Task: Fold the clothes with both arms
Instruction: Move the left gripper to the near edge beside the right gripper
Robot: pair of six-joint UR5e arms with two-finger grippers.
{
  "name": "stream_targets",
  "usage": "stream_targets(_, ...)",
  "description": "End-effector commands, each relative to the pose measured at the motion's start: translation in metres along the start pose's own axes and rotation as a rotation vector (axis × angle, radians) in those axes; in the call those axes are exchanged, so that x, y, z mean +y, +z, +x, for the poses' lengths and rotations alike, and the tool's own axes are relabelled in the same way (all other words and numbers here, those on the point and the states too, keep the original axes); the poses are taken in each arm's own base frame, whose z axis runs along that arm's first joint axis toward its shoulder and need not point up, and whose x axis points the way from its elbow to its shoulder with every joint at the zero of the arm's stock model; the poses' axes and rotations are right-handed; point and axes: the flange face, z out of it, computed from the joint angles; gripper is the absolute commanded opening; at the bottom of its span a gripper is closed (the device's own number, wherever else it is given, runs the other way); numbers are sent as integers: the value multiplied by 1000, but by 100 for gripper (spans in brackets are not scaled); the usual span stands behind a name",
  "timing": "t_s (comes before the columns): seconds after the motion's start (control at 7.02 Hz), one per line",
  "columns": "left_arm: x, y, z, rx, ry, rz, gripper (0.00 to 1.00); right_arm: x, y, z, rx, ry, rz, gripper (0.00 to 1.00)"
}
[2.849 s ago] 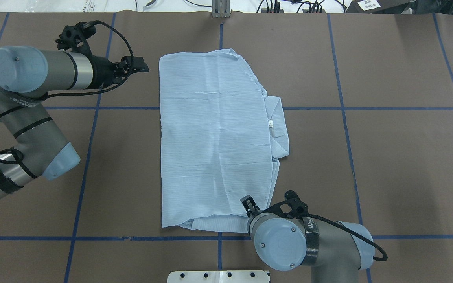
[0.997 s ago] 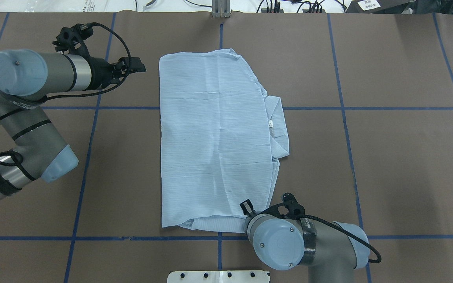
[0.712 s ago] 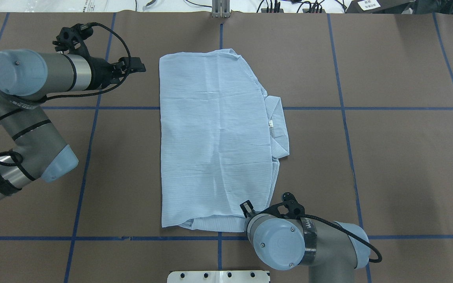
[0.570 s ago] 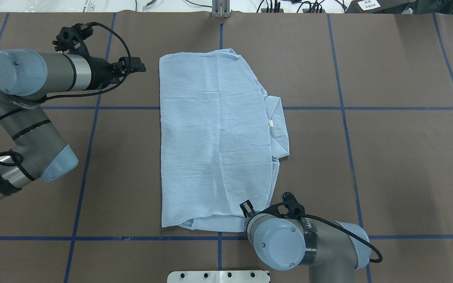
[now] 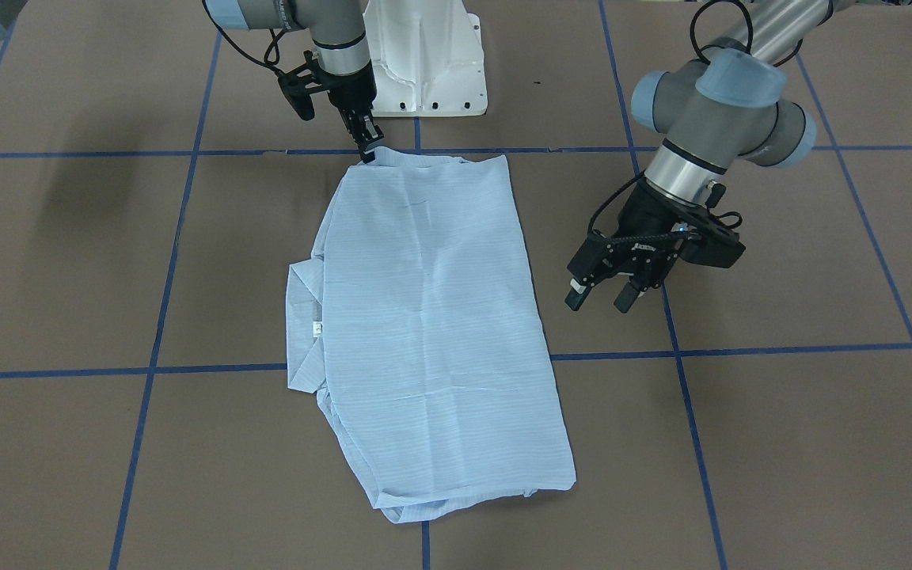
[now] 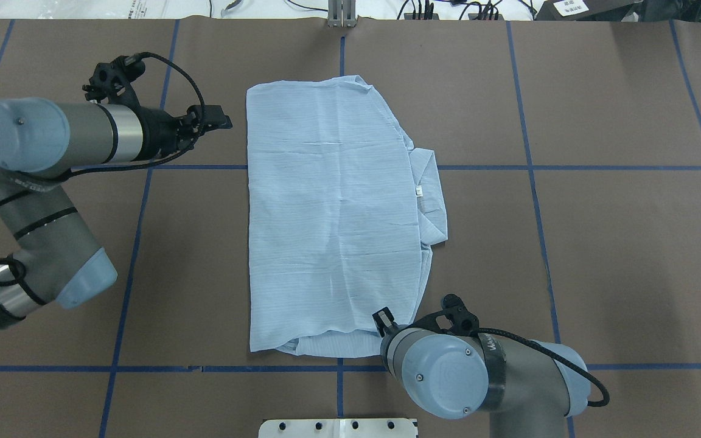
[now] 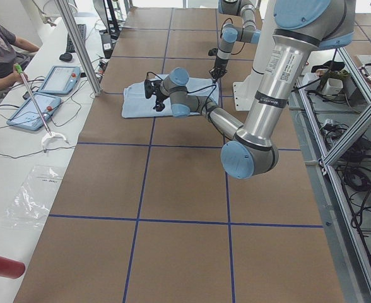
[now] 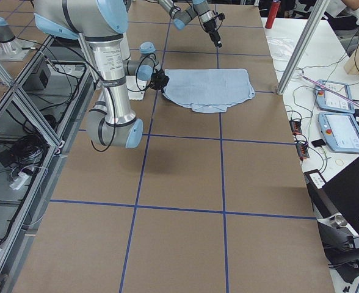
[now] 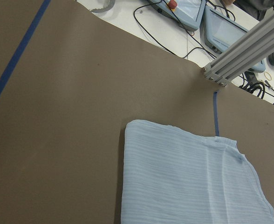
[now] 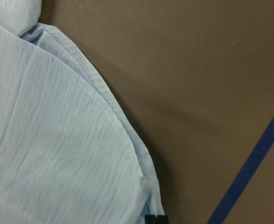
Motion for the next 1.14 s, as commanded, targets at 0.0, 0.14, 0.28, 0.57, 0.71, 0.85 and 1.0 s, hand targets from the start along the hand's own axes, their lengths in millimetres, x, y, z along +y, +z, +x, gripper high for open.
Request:
stream_targets(0.0, 128, -33, 1, 6, -126, -111, 100, 0, -9, 9, 4, -9, -16, 0)
stream_targets(0.14, 190, -43, 12, -45, -195, -127, 100, 0, -15, 18, 9, -19, -28, 0)
stream_targets(0.28, 243, -47, 13, -108, -252, -152, 100, 2, -19, 19, 9, -21, -38, 0)
stream_targets(0.57, 316, -44, -2, -189, -293, -157, 100, 2, -16, 26, 18, -34, -34, 0)
stream_targets(0.71, 323, -38, -6, -206, -290, -159, 100, 1, -15, 27, 19, -34, -31, 0)
stream_targets(0.85, 328, -29, -14, -226, -281, -153, 100, 1, -14, 28, 20, -38, -30, 0)
stream_targets(1.0, 331, -28, -15, -230, -278, -156, 99, 1, -15, 27, 17, -43, -31, 0)
